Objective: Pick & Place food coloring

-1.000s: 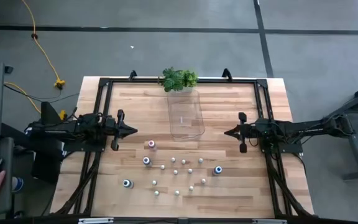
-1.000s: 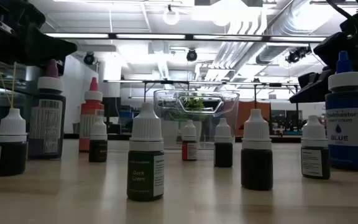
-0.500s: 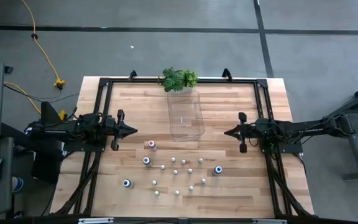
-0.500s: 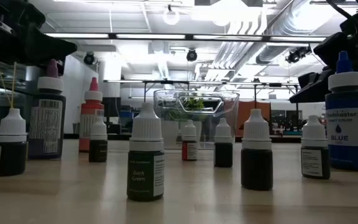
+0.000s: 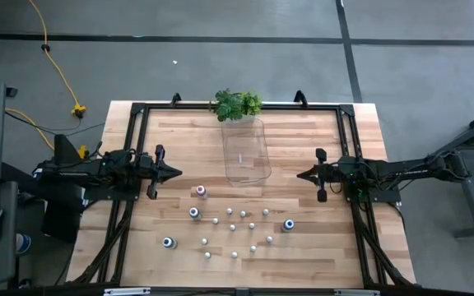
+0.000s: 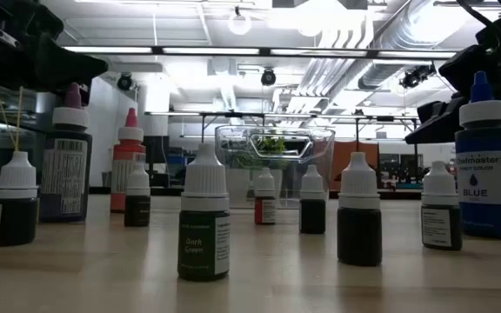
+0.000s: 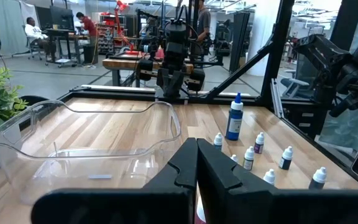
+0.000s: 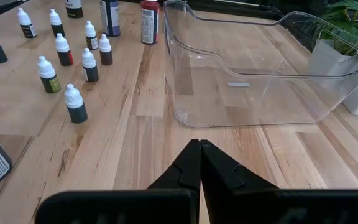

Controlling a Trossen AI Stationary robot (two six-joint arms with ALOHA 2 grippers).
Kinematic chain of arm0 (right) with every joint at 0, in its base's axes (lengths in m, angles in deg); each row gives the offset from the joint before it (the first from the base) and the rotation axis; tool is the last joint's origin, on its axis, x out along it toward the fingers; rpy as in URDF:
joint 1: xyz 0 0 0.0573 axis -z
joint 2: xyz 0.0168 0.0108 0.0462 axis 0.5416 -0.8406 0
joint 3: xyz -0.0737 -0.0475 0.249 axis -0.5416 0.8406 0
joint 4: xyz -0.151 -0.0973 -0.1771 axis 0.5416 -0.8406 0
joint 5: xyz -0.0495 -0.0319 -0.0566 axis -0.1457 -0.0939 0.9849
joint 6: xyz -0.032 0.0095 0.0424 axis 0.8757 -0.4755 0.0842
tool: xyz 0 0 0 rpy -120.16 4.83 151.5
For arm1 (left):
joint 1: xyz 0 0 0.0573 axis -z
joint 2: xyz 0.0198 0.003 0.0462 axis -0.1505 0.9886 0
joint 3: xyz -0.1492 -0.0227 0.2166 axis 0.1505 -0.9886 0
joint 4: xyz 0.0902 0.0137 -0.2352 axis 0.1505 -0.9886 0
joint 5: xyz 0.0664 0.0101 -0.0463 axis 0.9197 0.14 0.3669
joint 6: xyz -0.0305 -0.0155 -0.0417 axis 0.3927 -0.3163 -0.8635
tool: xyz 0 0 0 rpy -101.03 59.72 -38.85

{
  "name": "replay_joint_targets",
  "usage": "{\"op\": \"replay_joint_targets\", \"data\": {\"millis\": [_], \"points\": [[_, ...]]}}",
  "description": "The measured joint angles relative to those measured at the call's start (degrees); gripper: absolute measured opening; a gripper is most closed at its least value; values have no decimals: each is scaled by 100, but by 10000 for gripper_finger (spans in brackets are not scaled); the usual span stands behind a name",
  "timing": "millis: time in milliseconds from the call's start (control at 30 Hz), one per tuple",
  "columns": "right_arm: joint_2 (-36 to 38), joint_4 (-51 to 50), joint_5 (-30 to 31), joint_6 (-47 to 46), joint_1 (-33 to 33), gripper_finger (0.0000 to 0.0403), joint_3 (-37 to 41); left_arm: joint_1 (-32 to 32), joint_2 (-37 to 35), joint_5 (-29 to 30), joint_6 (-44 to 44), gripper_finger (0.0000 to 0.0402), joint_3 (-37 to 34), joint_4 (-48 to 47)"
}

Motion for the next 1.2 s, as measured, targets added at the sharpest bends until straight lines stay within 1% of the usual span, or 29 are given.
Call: {"op": "replay_joint_targets", "data": {"millis": [600,700,800,1033,1200], "points": [[0,2,0,0,0,0,0,0,2,0,0,1,0,0],[0,2,0,0,1,0,0,0,2,241,-2,1,0,-5],[0,2,0,0,0,0,-1,-2,0,257,-3,1,6,-2],[0,2,0,0,2,0,0,-2,-1,275,-655,1,68,4],[0,2,0,0,2,0,0,-2,0,-31,-751,1,72,29]]}}
